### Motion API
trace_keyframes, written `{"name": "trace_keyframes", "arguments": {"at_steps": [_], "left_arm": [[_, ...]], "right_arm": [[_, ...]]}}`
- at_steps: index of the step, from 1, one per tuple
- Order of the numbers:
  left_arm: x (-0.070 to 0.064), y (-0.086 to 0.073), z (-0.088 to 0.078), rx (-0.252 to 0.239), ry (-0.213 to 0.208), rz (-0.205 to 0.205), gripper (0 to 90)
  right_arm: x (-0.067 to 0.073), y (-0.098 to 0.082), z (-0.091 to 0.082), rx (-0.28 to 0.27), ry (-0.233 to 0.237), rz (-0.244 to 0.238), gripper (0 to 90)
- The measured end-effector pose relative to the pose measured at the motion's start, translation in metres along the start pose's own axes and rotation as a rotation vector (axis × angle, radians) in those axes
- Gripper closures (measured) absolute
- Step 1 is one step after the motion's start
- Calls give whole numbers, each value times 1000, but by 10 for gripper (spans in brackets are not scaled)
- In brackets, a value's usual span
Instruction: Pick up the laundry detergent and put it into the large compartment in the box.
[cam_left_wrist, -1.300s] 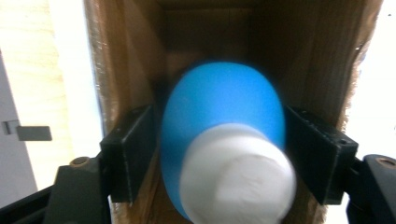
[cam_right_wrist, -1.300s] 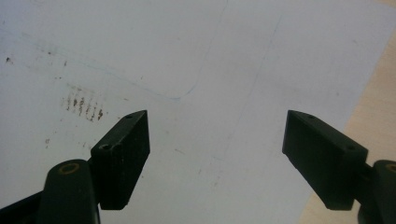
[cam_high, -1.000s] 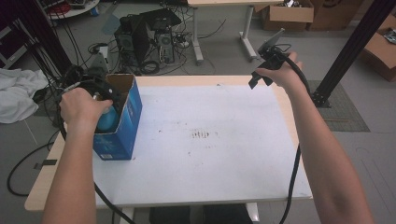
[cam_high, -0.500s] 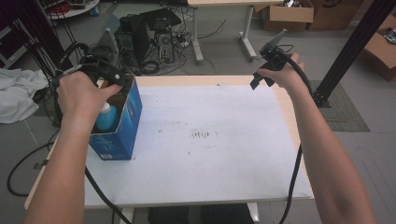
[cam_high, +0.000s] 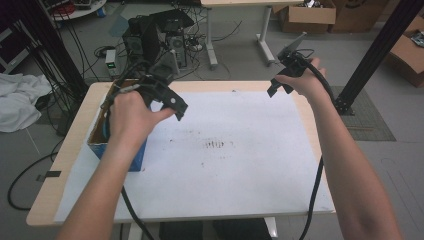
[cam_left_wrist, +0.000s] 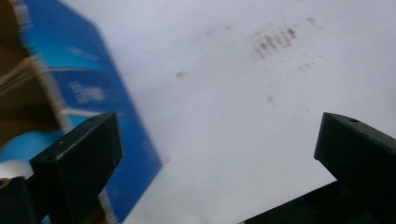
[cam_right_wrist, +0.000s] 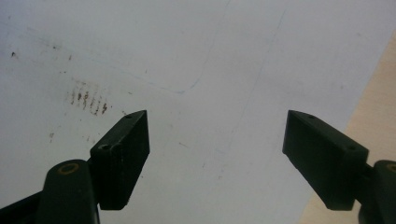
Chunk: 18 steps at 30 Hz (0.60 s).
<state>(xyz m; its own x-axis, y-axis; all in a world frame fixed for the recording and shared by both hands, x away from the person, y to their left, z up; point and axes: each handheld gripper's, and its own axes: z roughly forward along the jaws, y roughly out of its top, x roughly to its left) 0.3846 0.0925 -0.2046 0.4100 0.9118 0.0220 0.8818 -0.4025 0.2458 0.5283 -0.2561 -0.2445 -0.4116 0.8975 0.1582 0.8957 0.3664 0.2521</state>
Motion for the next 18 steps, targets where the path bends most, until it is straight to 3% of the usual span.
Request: {"name": "trace_keyframes", "arguments": {"at_steps": [8, 12, 18], "left_arm": [[-35, 6, 38, 36, -16, 84, 1], [-45, 8, 52, 60, -7, 106, 1], [-51, 10, 58, 72, -4, 123, 1]], "right_arm": [[3, -1, 4, 8, -1, -1, 231], [3, -2, 4, 11, -1, -4, 232], [1, -2, 4, 10, -2, 0, 231]]}}
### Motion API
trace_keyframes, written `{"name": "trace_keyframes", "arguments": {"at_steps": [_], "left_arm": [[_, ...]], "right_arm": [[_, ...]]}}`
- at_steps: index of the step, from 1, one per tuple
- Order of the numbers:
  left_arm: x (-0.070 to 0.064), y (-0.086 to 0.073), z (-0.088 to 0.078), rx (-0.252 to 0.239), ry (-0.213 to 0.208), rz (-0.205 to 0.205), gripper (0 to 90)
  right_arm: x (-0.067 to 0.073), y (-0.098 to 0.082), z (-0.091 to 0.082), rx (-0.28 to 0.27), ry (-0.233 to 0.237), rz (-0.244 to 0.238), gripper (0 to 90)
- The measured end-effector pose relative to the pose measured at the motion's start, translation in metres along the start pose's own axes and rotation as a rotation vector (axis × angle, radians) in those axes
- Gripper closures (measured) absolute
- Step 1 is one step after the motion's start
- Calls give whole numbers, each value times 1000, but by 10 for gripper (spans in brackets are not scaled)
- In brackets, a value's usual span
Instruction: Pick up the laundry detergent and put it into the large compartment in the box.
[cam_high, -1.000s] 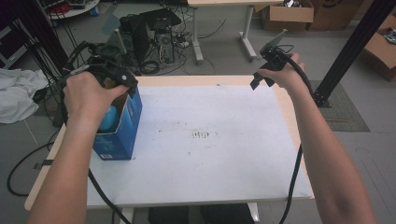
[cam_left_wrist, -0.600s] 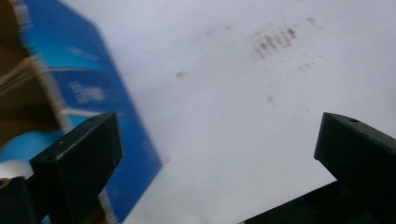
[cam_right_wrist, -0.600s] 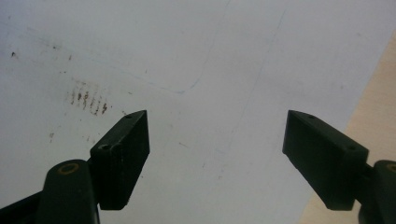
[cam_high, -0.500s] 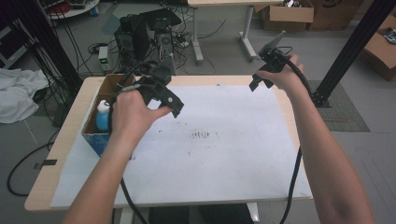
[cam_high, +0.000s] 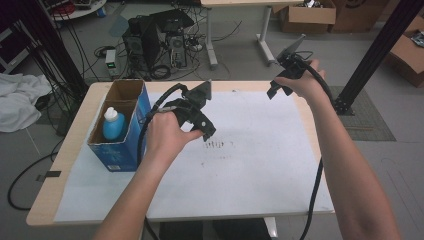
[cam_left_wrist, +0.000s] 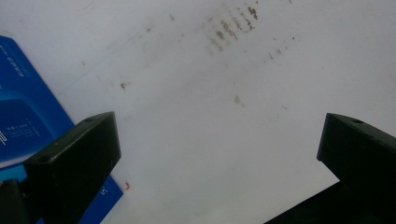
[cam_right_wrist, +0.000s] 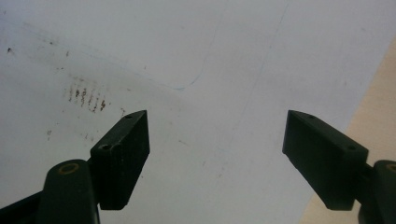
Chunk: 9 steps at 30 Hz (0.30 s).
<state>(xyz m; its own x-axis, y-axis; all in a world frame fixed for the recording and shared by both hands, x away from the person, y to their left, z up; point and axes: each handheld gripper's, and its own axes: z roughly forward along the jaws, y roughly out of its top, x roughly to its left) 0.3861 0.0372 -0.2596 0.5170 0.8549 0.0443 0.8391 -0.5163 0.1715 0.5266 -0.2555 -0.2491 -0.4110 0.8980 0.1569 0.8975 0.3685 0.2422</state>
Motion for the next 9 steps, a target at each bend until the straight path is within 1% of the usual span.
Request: {"name": "trace_keyframes", "arguments": {"at_steps": [2, 4, 9], "left_arm": [[0, 0, 0, 3, -2, 1, 1], [0, 0, 1, 0, -3, -4, 1], [-2, 0, 1, -2, -12, -4, 1]], "right_arm": [[0, 0, 0, 2, 3, 7, 231], [-1, -1, 0, 0, -1, -3, 231], [0, -2, -1, -2, 1, -4, 220]]}}
